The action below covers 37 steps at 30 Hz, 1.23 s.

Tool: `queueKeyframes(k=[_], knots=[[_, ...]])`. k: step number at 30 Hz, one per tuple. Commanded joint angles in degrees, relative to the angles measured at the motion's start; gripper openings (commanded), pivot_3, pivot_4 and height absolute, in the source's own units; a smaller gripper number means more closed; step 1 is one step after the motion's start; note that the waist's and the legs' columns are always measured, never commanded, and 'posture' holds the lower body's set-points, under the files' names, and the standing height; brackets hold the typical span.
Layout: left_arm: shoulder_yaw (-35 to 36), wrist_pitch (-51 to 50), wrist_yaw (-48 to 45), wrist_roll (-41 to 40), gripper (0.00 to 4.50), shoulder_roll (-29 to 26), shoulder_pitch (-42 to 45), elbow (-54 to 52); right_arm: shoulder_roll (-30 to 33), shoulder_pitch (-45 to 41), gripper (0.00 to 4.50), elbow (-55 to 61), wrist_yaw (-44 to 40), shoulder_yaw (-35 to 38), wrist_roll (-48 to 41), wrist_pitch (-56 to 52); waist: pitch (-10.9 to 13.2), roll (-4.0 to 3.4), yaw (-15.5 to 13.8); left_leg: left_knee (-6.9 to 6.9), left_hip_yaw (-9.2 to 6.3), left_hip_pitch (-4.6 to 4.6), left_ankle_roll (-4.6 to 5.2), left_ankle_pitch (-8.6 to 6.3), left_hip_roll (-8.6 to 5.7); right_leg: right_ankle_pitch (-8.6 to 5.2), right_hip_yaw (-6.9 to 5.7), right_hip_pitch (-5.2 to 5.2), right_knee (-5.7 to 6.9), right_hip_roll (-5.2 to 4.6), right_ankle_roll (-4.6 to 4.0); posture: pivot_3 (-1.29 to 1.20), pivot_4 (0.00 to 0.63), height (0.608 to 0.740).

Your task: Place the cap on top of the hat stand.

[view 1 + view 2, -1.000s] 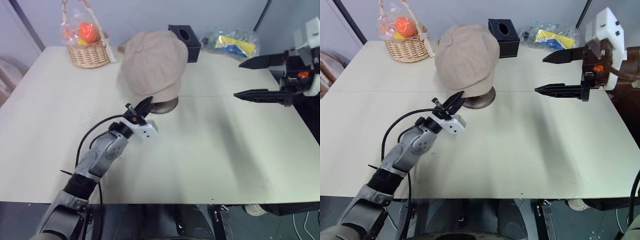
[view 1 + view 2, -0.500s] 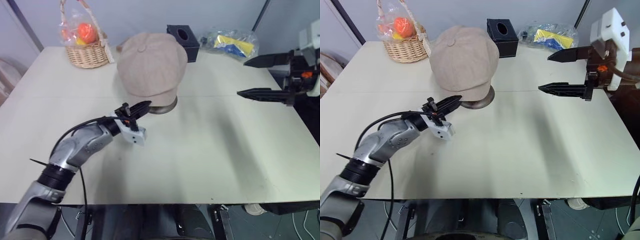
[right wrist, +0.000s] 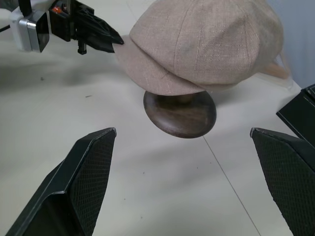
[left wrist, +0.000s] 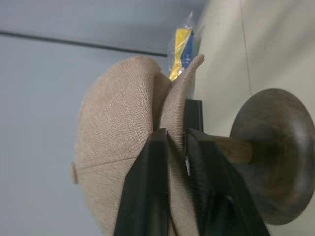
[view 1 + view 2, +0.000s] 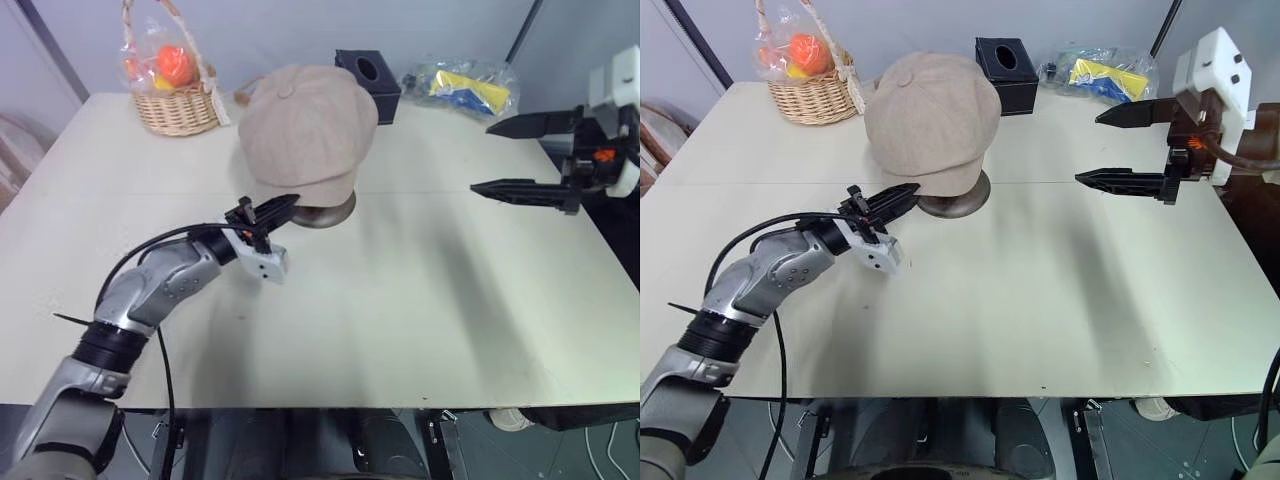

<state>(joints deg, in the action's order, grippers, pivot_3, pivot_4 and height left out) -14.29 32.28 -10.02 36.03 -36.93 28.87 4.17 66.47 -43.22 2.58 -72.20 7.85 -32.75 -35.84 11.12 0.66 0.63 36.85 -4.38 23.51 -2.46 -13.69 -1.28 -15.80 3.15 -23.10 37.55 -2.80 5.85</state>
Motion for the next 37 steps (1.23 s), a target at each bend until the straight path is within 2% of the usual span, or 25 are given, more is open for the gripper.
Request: queueKeyframes(k=[1, 5, 8, 13, 15, 17, 18, 21, 22, 24, 28, 32, 37], knots=[[1.2, -2.0, -1.1, -1.6, 2.42, 1.5, -0.4, -3.9, 0.5, -1.1, 4.5, 1.0, 0.6, 2.4, 0.0, 0.8, 0.0, 0.0, 0.0, 0.0, 0.0, 0.0, 0.0, 0.0, 0.0, 0.0, 0.0, 0.0, 0.0, 0.0, 0.0, 0.0, 0.15, 0.74], [1.7, -2.4, -1.7, -1.6, 4.48, 2.0, -1.8, -6.0, 0.5, -0.8, 4.5, 1.1, 0.7, 2.4, -0.1, 0.8, 0.0, 0.0, 0.0, 0.01, 0.0, 0.0, 0.0, 0.0, 0.0, 0.0, 0.0, 0.0, 0.02, 0.01, 0.0, 0.0, 0.15, 0.74], [2.3, -1.7, -1.6, -0.8, 4.48, 0.9, -3.3, -7.2, 0.4, -0.9, 4.5, 1.0, 0.7, 2.3, 0.0, 0.9, 0.0, 0.0, 0.1, 0.01, -0.01, 0.0, 0.0, 0.0, 0.01, 0.0, 0.0, 0.0, 0.02, 0.01, 0.0, 0.0, 0.15, 0.74], [5.7, 2.0, -7.5, -7.3, 4.48, -7.7, -13.3, -11.9, 0.1, -0.4, 4.5, 0.1, 0.4, 1.8, 0.9, 2.2, 0.0, -0.02, 0.5, -0.03, -0.06, -0.02, 0.02, -0.01, 0.1, 0.0, 0.09, -0.09, 0.07, 0.05, -0.01, 0.0, 0.15, 0.74], [6.5, 1.9, -12.9, -15.1, 4.48, -11.7, -18.5, -13.2, 0.0, 0.0, 4.5, -0.3, 0.3, 1.9, 1.2, 2.6, 0.0, -0.05, 0.3, -0.05, -0.07, -0.02, 0.02, -0.01, 0.11, -0.01, 0.09, -0.11, 0.08, 0.02, -0.02, 0.0, 0.15, 0.74], [9.5, -3.0, -21.9, -28.5, 4.48, -17.0, -26.3, -15.0, -0.2, 0.2, 4.5, -1.1, -0.1, 1.8, 1.5, 3.2, 0.0, -0.05, 0.3, -0.04, -0.08, -0.03, 0.02, -0.01, 0.11, -0.01, 0.1, -0.09, 0.07, -0.04, -0.03, 0.0, 0.15, 0.74], [11.5, -9.0, -26.7, -34.9, 4.48, -19.2, -29.6, -15.9, -0.3, 0.3, 4.5, -1.6, -0.2, 1.7, 1.7, 3.5, 0.0, -0.07, 0.3, -0.04, -0.08, -0.02, 0.03, -0.02, 0.12, -0.02, 0.11, -0.09, 0.05, -0.13, -0.05, 0.0, 0.15, 0.74], [23.6, -32.2, -44.2, -59.9, 4.48, -28.2, -37.0, -15.7, -0.9, -0.1, 4.5, -3.6, -0.7, 1.0, 2.2, 4.4, 0.1, -0.12, 0.3, -0.07, -0.1, -0.04, 0.03, -0.03, 0.15, -0.11, 0.09, -0.1, 0.03, -0.14, -0.21, 0.0, 0.15, 0.74], [27.9, -39.4, -48.6, -67.2, 4.48, -30.6, -36.3, -14.2, -1.1, -0.5, 4.5, -4.4, -1.0, 0.7, 2.4, 4.7, 0.1, -0.16, 0.1, -0.07, -0.11, -0.04, 0.03, -0.03, 0.15, -0.12, 0.04, -0.09, 0.05, -0.12, -0.25, 0.0, 0.15, 0.74], [33.2, -49.0, -53.4, -75.4, 4.48, -33.8, -31.6, -11.0, -1.6, -1.3, 4.5, -5.9, -1.6, 0.1, 2.7, 5.0, 0.2, -0.25, -0.1, 0.02, -0.13, -0.02, 0.03, -0.03, 0.16, -0.14, -0.18, -0.01, 0.03, 0.0, -0.27, 0.0, 0.15, 0.74], [38.1, -60.5, -61.4, -83.1, 4.48, -38.7, -21.3, -4.7, -2.6, -3.2, 4.5, -8.2, -3.3, -1.0, 3.0, 4.7, 0.2, -0.29, 0.6, 0.11, 0.02, -0.02, 0.03, -0.03, 0.1, -0.15, -0.2, 0.13, -0.1, 0.01, -0.22, 0.0, 0.15, 0.74], [38.4, -63.2, -67.8, -82.3, 4.48, -43.4, -13.3, 1.0, -3.6, -5.4, 4.5, -10.5, -4.5, -2.2, 3.3, 4.0, 0.2, -0.29, 1.8, -0.04, 0.09, -0.02, 0.08, -0.05, 0.11, -0.08, -0.15, 0.03, -0.07, 0.06, 0.01, 0.0, 0.15, 0.74], [35.6, -62.0, -70.4, -78.1, 4.48, -45.4, -6.4, 4.6, -5.1, -7.1, 4.5, -12.9, -5.0, -3.2, 5.0, 5.2, 0.2, -0.34, 2.5, -0.17, 0.16, -0.03, 0.08, -0.05, 0.12, -0.09, -0.08, -0.14, 0.05, 0.16, -0.02, 0.0, 0.15, 0.74]])
